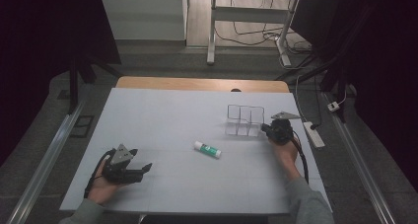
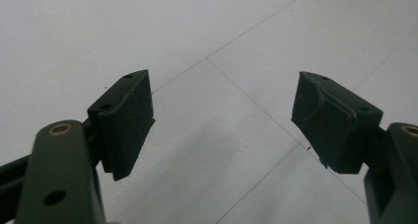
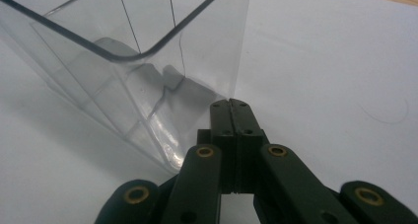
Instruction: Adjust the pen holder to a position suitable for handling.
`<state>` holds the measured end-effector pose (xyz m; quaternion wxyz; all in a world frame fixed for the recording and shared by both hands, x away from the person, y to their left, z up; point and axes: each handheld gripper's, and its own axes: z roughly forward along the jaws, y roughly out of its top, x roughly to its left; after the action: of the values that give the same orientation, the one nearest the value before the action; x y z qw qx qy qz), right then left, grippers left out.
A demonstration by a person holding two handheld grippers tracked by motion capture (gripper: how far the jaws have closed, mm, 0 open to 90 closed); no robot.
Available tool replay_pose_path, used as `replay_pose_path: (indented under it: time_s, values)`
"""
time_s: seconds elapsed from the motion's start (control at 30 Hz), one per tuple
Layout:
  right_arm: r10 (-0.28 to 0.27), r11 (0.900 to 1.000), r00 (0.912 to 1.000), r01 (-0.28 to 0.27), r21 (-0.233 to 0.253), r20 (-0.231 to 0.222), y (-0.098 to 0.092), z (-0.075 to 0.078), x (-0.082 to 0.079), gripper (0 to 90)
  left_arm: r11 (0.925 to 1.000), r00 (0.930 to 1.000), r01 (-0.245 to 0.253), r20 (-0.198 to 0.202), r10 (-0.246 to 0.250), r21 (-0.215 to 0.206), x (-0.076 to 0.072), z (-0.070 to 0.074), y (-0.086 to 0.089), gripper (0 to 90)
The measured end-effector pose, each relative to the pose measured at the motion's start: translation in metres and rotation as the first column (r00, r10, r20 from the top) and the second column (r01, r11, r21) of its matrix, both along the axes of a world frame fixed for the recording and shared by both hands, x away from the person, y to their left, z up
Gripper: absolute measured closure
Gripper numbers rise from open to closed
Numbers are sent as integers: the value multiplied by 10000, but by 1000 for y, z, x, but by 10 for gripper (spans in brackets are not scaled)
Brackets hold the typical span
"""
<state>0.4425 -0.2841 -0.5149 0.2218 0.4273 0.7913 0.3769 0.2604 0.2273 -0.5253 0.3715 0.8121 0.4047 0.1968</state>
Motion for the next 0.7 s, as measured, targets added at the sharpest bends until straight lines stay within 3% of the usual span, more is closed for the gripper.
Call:
replay_pose_path:
  time_s: [0.7]
  values:
    - [440, 9990, 9990, -439, -117, 25, 39, 0, 2, 890, 10000, 10000, 13, 2, -13, -3, 0, 0, 1, 237]
